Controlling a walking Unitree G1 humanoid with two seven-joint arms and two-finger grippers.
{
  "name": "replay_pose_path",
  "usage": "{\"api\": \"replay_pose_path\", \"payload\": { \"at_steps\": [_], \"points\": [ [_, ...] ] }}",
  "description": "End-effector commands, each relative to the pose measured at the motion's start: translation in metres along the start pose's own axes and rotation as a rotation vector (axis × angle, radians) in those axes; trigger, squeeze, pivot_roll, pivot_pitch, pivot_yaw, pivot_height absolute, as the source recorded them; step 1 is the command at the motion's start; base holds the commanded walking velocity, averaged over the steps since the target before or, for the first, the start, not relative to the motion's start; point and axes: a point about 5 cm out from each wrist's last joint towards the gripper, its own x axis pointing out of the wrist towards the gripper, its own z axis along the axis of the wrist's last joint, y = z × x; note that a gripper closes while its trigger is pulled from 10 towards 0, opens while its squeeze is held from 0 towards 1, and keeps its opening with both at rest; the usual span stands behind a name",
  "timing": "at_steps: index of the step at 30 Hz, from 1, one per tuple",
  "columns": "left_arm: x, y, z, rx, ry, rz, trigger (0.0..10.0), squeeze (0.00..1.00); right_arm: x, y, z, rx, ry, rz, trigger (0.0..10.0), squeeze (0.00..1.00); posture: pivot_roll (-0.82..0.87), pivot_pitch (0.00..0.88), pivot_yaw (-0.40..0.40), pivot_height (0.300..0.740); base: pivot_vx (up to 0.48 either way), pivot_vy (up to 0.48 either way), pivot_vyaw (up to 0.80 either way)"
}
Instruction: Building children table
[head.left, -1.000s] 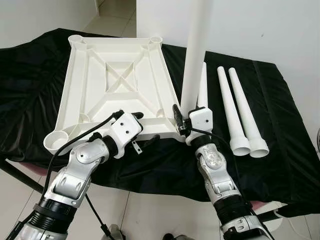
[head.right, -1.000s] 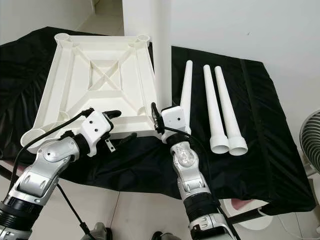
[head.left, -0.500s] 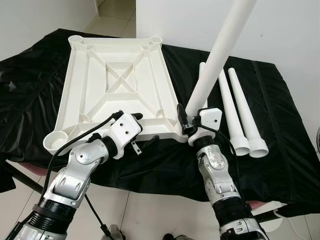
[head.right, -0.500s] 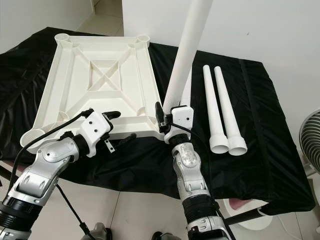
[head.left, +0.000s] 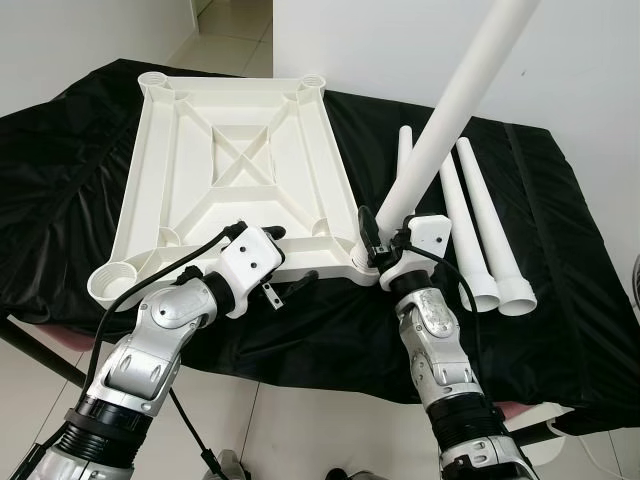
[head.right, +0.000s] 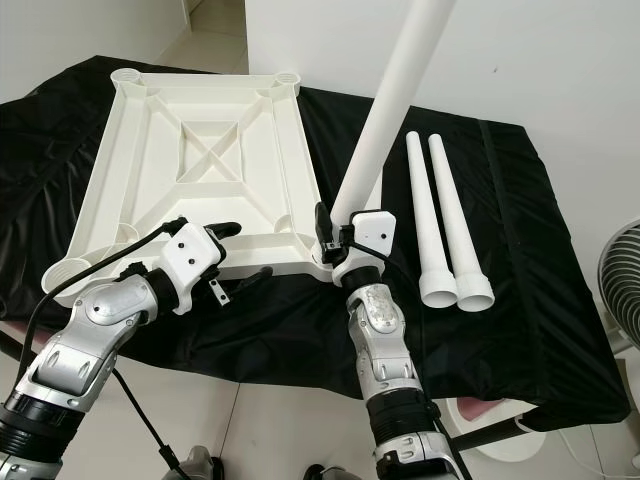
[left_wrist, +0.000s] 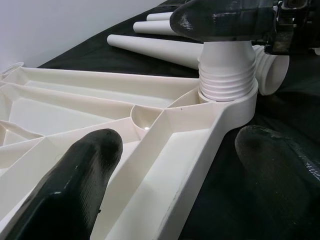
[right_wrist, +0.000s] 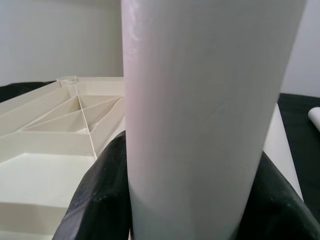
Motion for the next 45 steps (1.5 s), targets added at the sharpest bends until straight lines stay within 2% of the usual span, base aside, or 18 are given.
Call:
{"api": "replay_pose_path", "payload": {
  "at_steps": [1,5,8,14,21,25,31,39,45],
  "points": [
    [0.000,-0.005,0.000,-0.007,0.001,-0.030,10.0,0.00,-0.023,-0.004,-0.033,-0.027,0.149,0.001,10.0,0.00,0.22,0.129,-0.053,0.740,0.000,0.000,0.00],
    [-0.001,-0.004,0.000,-0.007,0.002,-0.026,10.0,0.00,-0.035,-0.001,-0.039,-0.082,0.134,0.041,10.0,0.00,0.22,0.128,-0.054,0.740,0.000,0.000,0.00],
    [-0.001,-0.004,0.000,-0.006,0.002,-0.027,10.0,0.00,-0.040,-0.004,-0.044,-0.073,0.149,0.033,10.0,0.00,0.22,0.123,-0.053,0.740,0.000,0.000,0.00],
    [0.000,-0.004,0.000,-0.005,0.001,-0.029,10.0,0.00,-0.040,-0.005,-0.046,-0.068,0.168,0.028,10.0,0.00,0.22,0.122,-0.052,0.740,0.000,0.000,0.00],
    [0.000,-0.004,0.000,-0.003,-0.001,-0.033,10.0,0.00,-0.033,-0.006,-0.048,-0.019,0.209,0.003,10.0,0.00,0.22,0.116,-0.050,0.740,0.000,0.000,0.00],
    [0.001,-0.004,0.001,0.001,-0.004,-0.037,10.0,0.00,-0.022,-0.007,-0.051,-0.009,0.281,0.005,10.0,0.00,0.22,0.115,-0.047,0.740,0.000,0.000,0.00],
    [0.000,-0.003,0.001,0.004,-0.003,-0.035,10.0,0.00,-0.016,-0.009,-0.048,-0.021,0.285,0.023,10.0,0.00,0.22,0.118,-0.048,0.740,0.000,0.000,0.00],
    [0.000,-0.002,0.001,0.003,-0.002,-0.028,10.0,0.00,-0.022,-0.010,-0.054,-0.047,0.303,0.031,10.0,0.00,0.22,0.121,-0.050,0.740,0.000,0.000,0.00],
    [-0.001,-0.002,0.001,0.002,-0.002,-0.028,10.0,0.00,-0.027,-0.013,-0.056,-0.007,0.300,-0.011,10.0,0.00,0.22,0.124,-0.047,0.740,0.000,0.000,0.00]
  ]
}}
